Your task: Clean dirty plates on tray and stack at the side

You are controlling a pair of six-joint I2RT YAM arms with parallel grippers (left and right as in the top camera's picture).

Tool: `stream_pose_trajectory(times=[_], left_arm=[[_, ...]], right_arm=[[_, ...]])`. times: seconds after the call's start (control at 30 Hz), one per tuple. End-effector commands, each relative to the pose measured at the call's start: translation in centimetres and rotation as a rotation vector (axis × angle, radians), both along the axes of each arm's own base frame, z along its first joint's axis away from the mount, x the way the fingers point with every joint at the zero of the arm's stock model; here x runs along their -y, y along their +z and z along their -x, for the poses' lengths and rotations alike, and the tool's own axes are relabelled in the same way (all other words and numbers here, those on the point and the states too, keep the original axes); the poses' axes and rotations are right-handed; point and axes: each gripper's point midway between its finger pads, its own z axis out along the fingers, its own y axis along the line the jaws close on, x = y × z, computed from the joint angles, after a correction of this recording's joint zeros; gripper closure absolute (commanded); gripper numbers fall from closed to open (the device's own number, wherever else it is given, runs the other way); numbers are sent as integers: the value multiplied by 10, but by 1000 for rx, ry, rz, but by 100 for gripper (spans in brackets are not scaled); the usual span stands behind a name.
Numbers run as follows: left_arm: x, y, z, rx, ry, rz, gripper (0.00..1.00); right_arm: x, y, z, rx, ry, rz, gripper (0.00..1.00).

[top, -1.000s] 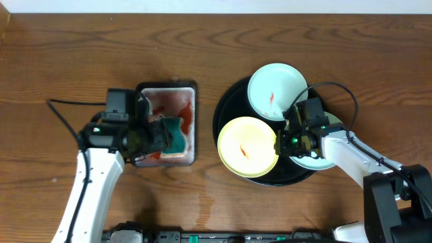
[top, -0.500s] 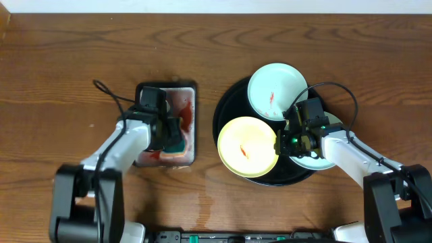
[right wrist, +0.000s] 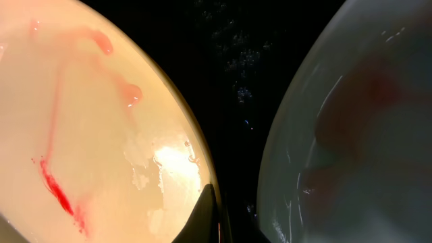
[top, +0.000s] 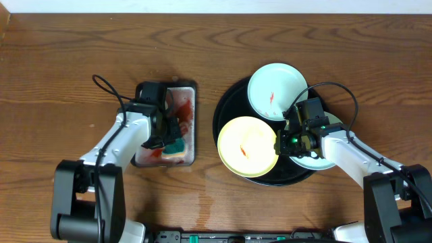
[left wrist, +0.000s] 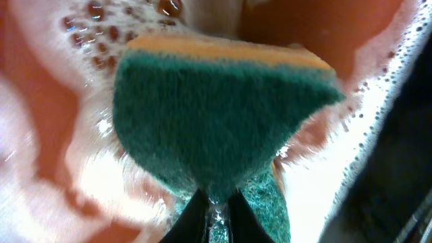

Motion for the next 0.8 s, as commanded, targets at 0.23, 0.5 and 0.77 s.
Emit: stream_pose_trajectory(times=[0.23, 0.5, 0.77], left_arm=[[-4, 24, 4, 31, 9, -14, 52], [-16, -14, 9, 58, 24, -79, 41], [-14, -16, 4, 64, 24, -71, 92]], right_arm=[[12, -13, 8, -38, -29, 58, 99], [12, -13, 8, -38, -28, 58, 99], [12, -13, 8, -38, -28, 58, 99]])
